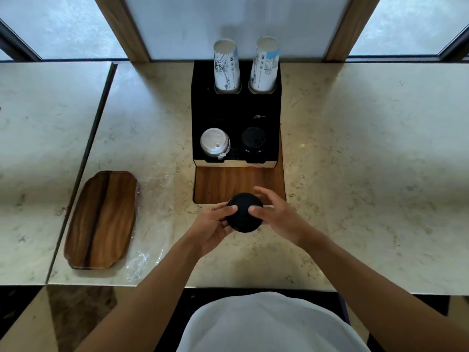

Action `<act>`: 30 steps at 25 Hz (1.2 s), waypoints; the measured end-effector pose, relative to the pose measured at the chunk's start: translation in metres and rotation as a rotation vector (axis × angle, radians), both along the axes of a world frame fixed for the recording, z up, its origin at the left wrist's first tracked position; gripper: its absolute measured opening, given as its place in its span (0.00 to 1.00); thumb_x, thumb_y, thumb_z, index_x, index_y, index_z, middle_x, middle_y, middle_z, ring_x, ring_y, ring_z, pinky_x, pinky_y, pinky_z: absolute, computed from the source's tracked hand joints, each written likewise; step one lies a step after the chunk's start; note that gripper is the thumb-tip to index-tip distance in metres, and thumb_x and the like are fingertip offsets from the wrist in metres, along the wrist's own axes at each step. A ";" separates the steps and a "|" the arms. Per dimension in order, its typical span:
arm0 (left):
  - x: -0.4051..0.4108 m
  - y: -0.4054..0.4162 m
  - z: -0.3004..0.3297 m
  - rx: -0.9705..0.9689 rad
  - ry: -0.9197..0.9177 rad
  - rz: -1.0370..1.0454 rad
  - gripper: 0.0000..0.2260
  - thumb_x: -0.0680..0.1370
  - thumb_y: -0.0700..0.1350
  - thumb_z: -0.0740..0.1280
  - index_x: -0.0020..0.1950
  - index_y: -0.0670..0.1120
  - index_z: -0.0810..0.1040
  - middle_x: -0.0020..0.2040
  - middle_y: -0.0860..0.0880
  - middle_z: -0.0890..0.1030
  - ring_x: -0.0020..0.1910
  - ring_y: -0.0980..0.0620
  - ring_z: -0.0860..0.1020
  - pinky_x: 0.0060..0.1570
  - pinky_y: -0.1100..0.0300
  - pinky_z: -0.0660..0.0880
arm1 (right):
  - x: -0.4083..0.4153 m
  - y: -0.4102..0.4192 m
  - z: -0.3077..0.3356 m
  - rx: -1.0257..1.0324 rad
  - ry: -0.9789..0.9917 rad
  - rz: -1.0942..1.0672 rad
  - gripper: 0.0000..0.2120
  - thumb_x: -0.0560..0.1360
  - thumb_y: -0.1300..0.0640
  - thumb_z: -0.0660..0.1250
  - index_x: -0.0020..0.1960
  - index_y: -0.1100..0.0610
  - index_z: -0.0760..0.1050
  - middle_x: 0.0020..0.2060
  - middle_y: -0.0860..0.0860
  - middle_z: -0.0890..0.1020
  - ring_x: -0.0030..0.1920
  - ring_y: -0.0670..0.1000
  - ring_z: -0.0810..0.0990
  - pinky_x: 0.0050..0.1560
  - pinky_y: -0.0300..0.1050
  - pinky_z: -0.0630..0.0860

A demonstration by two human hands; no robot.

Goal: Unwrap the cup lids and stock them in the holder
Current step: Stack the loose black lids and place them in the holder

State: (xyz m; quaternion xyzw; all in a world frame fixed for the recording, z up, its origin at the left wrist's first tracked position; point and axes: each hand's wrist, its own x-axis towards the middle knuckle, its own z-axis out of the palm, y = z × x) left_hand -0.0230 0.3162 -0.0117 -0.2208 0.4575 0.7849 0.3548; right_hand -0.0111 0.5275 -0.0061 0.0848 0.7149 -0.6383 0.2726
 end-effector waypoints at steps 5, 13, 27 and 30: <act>0.000 -0.006 0.003 -0.003 0.014 -0.002 0.16 0.79 0.39 0.70 0.66 0.37 0.79 0.61 0.36 0.83 0.61 0.38 0.82 0.58 0.50 0.82 | -0.005 -0.003 -0.008 -0.112 -0.129 -0.166 0.15 0.82 0.54 0.68 0.66 0.59 0.80 0.53 0.56 0.88 0.53 0.55 0.88 0.51 0.49 0.84; -0.005 -0.008 0.000 0.018 -0.002 0.017 0.18 0.79 0.41 0.70 0.67 0.36 0.78 0.63 0.36 0.82 0.62 0.37 0.81 0.64 0.45 0.78 | -0.016 -0.010 -0.007 -0.167 -0.150 -0.256 0.10 0.80 0.59 0.69 0.60 0.61 0.81 0.51 0.59 0.87 0.52 0.57 0.87 0.51 0.49 0.84; -0.034 -0.018 -0.002 -0.168 -0.068 0.201 0.17 0.77 0.33 0.72 0.64 0.35 0.74 0.57 0.34 0.84 0.53 0.37 0.85 0.48 0.50 0.83 | -0.047 -0.027 -0.012 -0.088 -0.133 -0.354 0.17 0.79 0.55 0.72 0.66 0.60 0.78 0.56 0.57 0.85 0.57 0.56 0.85 0.60 0.56 0.82; -0.049 -0.021 -0.001 -0.231 -0.024 0.206 0.15 0.78 0.36 0.72 0.63 0.35 0.76 0.57 0.35 0.84 0.53 0.38 0.85 0.51 0.50 0.84 | -0.068 -0.034 -0.009 -0.066 -0.127 -0.396 0.19 0.77 0.55 0.75 0.64 0.59 0.75 0.57 0.57 0.84 0.57 0.56 0.85 0.58 0.57 0.83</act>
